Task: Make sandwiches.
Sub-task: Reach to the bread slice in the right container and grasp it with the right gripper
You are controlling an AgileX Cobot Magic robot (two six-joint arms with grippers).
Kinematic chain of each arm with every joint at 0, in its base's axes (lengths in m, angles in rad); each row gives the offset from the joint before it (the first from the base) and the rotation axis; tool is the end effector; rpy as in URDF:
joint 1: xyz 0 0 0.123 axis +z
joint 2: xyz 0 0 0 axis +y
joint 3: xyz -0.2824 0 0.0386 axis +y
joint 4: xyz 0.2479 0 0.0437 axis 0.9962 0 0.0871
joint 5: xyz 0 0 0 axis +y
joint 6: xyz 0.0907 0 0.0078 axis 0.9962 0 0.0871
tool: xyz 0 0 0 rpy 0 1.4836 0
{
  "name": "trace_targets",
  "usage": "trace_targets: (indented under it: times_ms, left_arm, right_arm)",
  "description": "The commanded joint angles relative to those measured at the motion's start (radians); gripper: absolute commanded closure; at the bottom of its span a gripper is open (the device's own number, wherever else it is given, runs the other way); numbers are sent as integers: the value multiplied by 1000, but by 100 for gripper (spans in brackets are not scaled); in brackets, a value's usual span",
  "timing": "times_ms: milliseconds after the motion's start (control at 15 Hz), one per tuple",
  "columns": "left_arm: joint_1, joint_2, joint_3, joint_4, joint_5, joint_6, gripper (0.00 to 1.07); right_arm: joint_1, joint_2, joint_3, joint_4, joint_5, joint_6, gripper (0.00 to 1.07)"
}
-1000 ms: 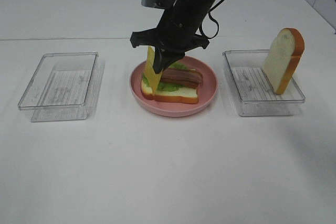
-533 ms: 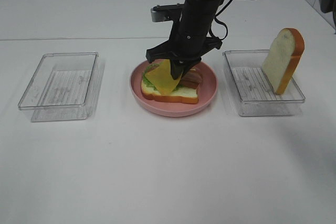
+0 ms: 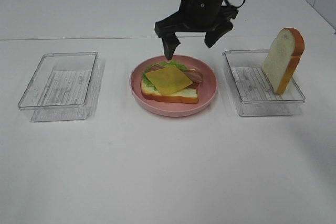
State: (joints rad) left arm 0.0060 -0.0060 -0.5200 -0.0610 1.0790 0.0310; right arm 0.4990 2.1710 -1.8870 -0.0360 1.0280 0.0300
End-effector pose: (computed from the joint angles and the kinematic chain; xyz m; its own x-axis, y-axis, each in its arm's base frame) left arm -0.0090 -0.0049 0.2813 -0.4483 -0.0005 -0.8939 0.0430 0.9988 -0.0222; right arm 0.4161 0.2236 0.2211 -0.8312 -0.4401 -0.3397 -0.4597 0.8877 -0.0251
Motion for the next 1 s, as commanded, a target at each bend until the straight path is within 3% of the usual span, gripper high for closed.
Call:
trace_targets:
  times_ms: [67, 333, 733, 1000]
  left_arm:
    - [2, -13, 2, -9, -4, 2, 6]
    - [2, -13, 2, -9, -4, 2, 6]
    - [2, -13, 2, -9, -4, 2, 6]
    - [2, -13, 2, -9, -4, 2, 6]
  right_arm:
    - [-4, -96, 0, -85, 22, 4, 12]
    - [-74, -206, 0, -129, 45, 4, 12]
    - [-352, -218, 1, -123, 63, 4, 12]
    - [-481, -152, 1, -18, 59, -19, 12]
